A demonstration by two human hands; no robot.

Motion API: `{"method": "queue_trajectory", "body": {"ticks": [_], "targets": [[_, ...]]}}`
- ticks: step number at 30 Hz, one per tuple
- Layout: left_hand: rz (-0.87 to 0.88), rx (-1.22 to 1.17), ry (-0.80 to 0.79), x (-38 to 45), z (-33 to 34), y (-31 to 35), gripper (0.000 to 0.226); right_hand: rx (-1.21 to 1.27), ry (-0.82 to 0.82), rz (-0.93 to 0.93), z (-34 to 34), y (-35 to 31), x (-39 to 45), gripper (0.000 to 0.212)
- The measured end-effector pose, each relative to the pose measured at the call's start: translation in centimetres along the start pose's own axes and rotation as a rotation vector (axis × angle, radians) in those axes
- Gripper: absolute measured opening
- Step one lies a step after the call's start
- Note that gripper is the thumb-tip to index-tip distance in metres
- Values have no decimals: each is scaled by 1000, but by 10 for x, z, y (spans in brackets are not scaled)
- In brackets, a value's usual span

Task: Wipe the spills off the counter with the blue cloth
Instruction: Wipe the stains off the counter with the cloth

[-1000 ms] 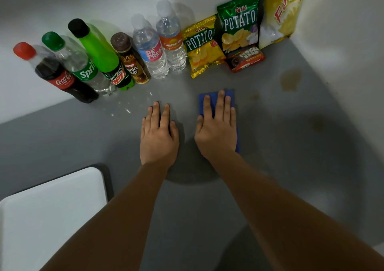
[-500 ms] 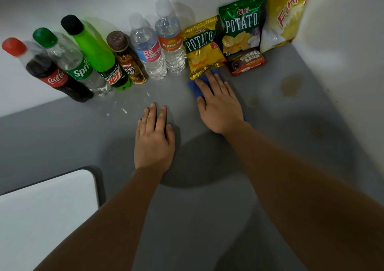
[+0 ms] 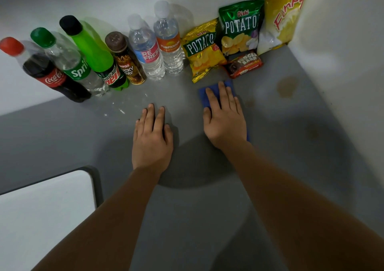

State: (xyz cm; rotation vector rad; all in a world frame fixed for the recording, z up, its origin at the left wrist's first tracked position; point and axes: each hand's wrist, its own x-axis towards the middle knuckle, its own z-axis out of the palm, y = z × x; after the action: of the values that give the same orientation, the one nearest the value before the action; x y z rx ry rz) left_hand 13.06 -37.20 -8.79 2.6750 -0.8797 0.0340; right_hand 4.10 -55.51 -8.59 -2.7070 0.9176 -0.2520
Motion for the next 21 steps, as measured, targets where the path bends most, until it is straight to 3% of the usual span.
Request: {"method": "queue_trajectory", "body": {"ticks": [12, 21], "targets": [[0, 10, -9, 0, -1, 1, 51, -24, -68, -176, -4, 4, -25, 55], [8, 16, -30, 0, -4, 2, 51, -10, -63, 24, -19, 40, -8, 57]]}}
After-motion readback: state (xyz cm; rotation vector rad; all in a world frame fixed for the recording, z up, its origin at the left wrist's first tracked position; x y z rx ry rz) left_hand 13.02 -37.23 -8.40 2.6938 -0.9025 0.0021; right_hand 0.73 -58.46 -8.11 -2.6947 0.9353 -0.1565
